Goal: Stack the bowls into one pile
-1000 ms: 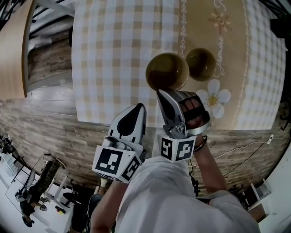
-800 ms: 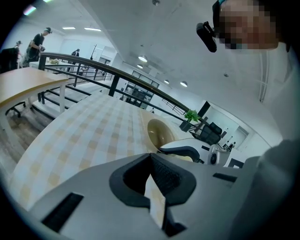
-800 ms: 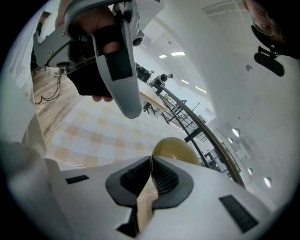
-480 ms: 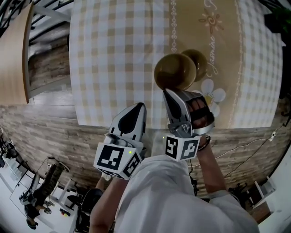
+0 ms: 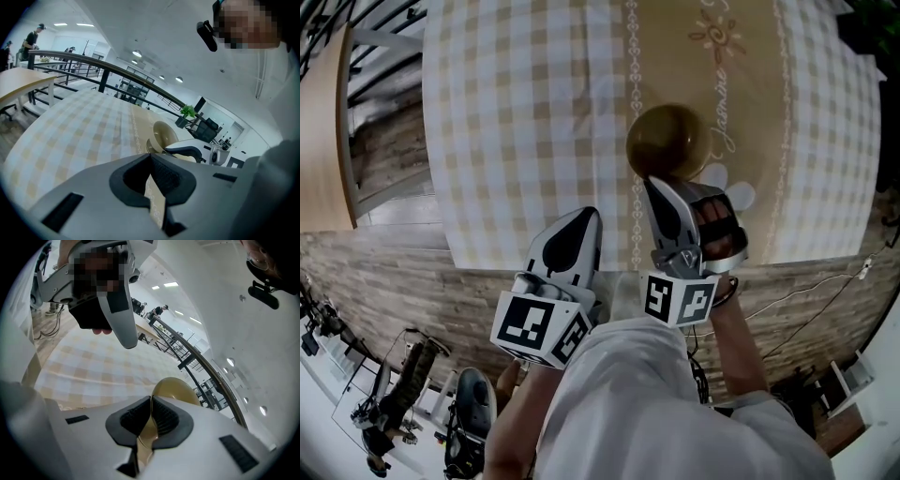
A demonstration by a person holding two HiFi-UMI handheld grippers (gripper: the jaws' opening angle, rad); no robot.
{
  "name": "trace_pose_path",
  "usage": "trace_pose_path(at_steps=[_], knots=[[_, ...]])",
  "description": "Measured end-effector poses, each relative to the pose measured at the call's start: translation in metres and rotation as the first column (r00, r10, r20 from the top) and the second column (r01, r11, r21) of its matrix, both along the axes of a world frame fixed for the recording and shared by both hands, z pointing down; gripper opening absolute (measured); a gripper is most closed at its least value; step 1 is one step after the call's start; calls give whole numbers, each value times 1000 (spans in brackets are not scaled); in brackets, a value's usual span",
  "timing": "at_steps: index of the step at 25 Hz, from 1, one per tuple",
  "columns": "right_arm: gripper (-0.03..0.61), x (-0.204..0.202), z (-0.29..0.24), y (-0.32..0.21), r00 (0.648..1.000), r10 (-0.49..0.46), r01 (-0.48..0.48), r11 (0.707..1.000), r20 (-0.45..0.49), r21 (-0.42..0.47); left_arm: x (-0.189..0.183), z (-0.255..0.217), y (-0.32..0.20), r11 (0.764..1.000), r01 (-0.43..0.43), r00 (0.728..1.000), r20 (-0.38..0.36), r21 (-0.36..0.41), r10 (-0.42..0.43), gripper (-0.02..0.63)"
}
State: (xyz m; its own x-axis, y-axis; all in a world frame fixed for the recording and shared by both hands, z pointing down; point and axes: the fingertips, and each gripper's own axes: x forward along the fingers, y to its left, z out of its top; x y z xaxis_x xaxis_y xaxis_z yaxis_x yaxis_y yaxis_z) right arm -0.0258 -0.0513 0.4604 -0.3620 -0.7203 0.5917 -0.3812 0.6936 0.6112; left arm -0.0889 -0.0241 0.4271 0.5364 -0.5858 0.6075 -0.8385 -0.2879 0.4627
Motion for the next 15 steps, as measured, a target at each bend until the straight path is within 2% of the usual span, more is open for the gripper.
trace_pose_path(at_steps=[15], knots=[[41, 28, 32, 0, 1000, 1, -1, 994, 4, -113, 28, 22, -24, 998, -34, 999, 3, -47, 34, 17]])
